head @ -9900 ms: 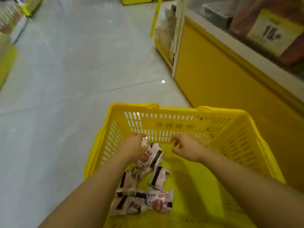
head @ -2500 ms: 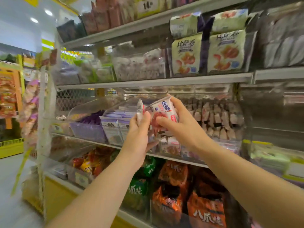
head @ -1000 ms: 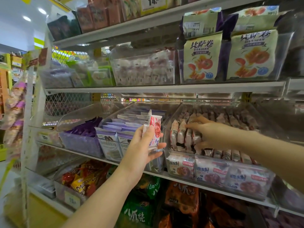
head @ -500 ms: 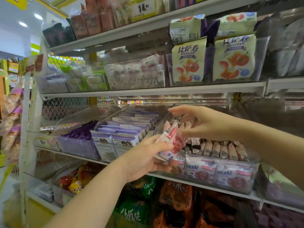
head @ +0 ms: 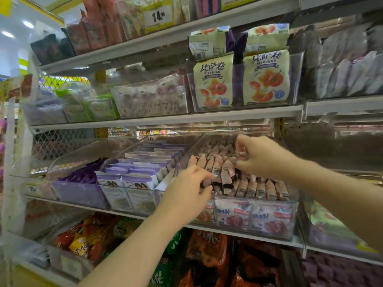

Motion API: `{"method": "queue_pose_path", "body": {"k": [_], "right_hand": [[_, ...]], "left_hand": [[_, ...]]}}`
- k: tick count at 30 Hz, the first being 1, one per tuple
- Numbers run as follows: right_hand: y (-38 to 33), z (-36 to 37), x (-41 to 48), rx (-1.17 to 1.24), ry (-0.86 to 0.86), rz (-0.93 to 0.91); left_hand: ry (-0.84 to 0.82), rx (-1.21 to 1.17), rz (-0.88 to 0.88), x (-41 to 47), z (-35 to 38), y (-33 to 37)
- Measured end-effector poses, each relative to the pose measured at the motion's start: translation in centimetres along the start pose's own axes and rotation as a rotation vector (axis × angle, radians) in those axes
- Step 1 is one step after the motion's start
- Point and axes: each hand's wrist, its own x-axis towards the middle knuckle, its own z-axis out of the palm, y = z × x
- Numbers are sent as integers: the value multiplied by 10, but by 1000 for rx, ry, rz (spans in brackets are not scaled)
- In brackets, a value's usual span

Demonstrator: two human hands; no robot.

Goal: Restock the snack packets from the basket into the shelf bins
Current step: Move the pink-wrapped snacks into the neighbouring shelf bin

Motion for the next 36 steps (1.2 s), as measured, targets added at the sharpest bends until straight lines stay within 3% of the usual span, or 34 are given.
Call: {"method": "queue_pose_path", "body": {"k": [3, 8, 11, 17, 22, 26, 31, 36], "right_hand": [[1, 31, 6, 6, -39, 44], [10, 31, 9, 49, -279, 29], [18, 35, 8, -120, -238, 16], [15, 41, 6, -210, -231, 35], [-7, 25, -14, -232, -24, -21], [-67, 40, -35, -124, 165, -277], [-157, 121, -57, 65, -15, -505], [-238, 254, -89, 173, -279, -590]], "left_hand": [[-30, 32, 12, -5, 8, -4], [-67, 55, 12, -11, 14, -15], [-80, 74, 37, -14, 22, -17], [-41, 85, 65, -19, 25, -20], [71, 53, 95, -38, 7, -26], [210, 45, 46, -75, -7, -51], [245, 143, -164, -162, -17, -119], [1, 216, -421, -290, -16, -193]]}}
